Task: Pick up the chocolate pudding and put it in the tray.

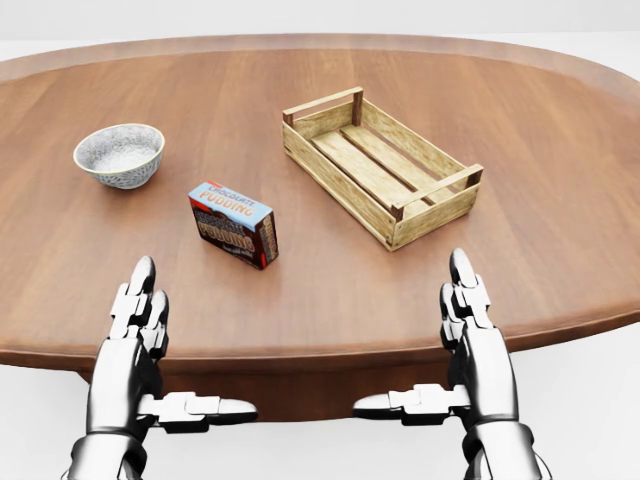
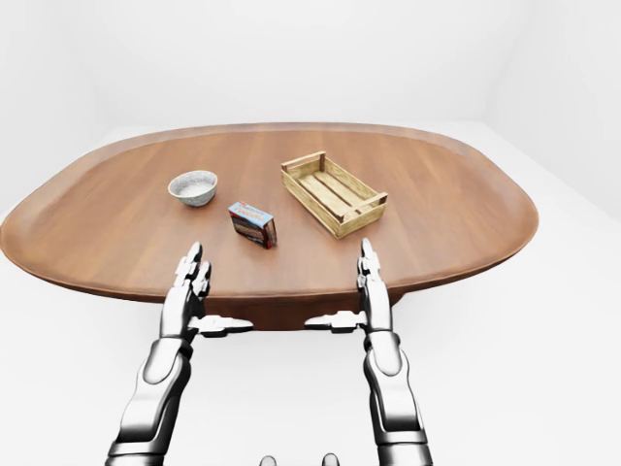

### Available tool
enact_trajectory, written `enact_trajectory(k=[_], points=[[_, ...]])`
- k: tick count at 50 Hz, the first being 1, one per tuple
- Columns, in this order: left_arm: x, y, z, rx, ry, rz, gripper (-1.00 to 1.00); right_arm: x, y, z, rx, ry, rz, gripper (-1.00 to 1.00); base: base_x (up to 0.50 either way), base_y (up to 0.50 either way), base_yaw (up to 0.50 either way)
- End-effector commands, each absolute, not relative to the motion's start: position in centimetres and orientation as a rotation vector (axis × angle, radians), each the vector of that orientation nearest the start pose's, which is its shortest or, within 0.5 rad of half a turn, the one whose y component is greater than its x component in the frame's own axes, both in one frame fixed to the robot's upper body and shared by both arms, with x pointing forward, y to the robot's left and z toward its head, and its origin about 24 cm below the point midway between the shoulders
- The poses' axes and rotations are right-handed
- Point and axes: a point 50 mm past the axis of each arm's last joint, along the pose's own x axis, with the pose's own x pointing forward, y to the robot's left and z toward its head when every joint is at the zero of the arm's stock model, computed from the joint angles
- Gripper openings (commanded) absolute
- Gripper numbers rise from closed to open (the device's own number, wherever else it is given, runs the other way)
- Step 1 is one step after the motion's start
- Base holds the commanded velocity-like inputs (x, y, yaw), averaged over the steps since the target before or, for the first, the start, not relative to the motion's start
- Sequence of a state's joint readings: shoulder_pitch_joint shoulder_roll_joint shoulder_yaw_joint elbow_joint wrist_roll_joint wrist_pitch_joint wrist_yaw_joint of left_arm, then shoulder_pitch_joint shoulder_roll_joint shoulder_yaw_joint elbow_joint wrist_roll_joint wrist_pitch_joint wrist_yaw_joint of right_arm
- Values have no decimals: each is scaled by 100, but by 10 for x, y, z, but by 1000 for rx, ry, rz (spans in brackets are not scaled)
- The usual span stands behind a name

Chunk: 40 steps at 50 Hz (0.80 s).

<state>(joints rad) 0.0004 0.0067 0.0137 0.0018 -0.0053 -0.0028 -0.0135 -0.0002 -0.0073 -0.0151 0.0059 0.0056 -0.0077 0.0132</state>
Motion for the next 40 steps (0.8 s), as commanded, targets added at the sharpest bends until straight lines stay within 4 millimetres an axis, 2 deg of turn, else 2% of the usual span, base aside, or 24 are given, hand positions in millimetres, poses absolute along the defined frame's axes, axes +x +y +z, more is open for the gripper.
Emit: enact_trajectory(k=[1, 26, 40], points=[[253, 159, 40, 4, 1, 1, 100, 253, -161, 39, -8, -8, -5, 100, 0, 0, 0], [254, 160, 41, 2, 1, 2, 100, 252, -157, 41, -28, -14, 1, 100, 0, 0, 0], [253, 160, 41, 2, 2, 3, 100, 253, -158, 40, -26, -8, 0, 100, 0, 29, 0]])
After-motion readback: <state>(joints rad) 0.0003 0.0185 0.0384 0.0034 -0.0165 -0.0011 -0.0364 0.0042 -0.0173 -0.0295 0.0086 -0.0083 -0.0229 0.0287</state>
